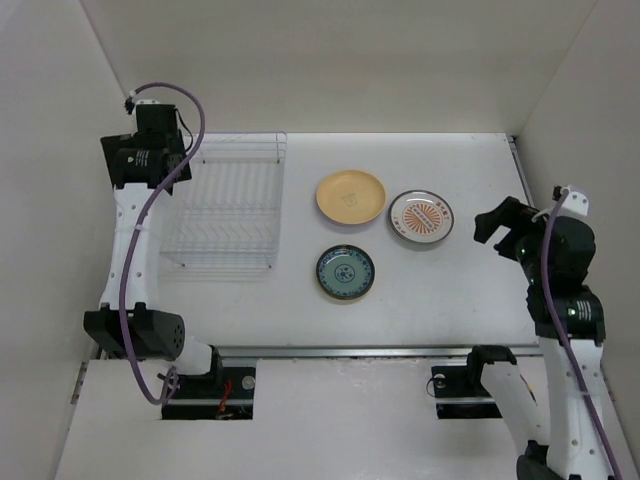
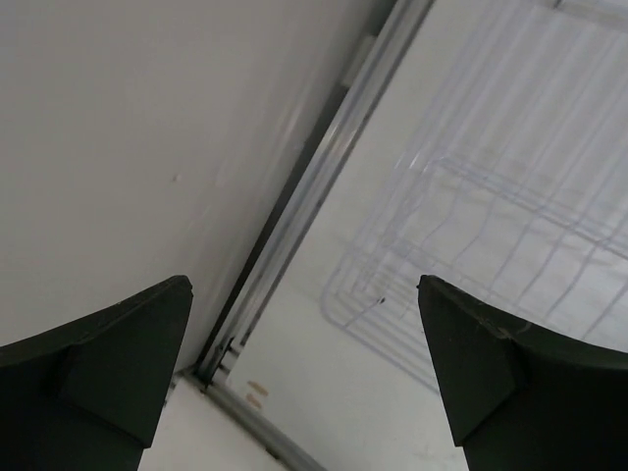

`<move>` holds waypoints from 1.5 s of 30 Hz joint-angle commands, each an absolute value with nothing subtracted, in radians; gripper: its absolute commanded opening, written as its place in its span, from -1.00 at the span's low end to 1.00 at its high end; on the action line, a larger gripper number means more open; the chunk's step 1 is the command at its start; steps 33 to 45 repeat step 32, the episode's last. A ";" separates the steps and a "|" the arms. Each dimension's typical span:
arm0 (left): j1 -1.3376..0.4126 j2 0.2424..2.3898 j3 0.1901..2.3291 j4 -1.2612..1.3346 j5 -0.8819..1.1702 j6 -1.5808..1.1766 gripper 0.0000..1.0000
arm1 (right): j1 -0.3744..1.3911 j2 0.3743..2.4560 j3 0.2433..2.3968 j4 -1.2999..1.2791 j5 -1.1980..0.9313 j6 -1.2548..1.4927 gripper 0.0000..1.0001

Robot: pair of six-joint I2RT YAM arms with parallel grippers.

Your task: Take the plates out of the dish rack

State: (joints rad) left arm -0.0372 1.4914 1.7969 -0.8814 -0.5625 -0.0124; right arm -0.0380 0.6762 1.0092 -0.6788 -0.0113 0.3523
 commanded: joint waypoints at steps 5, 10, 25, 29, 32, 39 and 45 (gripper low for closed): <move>0.051 1.348 1.574 -0.859 -0.621 -0.078 1.00 | -0.034 0.540 1.071 -0.713 0.164 0.380 1.00; 0.069 1.315 1.508 -0.841 -0.612 -0.087 1.00 | -0.034 0.509 1.080 -0.724 0.153 0.390 1.00; 0.069 1.200 1.443 -0.822 -0.531 -0.078 1.00 | -0.034 0.480 1.101 -0.753 0.114 0.390 1.00; 0.069 1.190 1.443 -0.822 -0.519 -0.078 1.00 | -0.034 0.462 1.101 -0.753 0.114 0.390 1.00; 0.069 1.190 1.433 -0.822 -0.509 -0.078 1.00 | -0.034 0.442 1.101 -0.753 0.114 0.390 1.00; 0.069 1.190 1.433 -0.822 -0.509 -0.078 1.00 | -0.034 0.442 1.101 -0.753 0.114 0.390 1.00; 0.069 1.190 1.433 -0.822 -0.509 -0.078 1.00 | -0.034 0.442 1.101 -0.753 0.114 0.390 1.00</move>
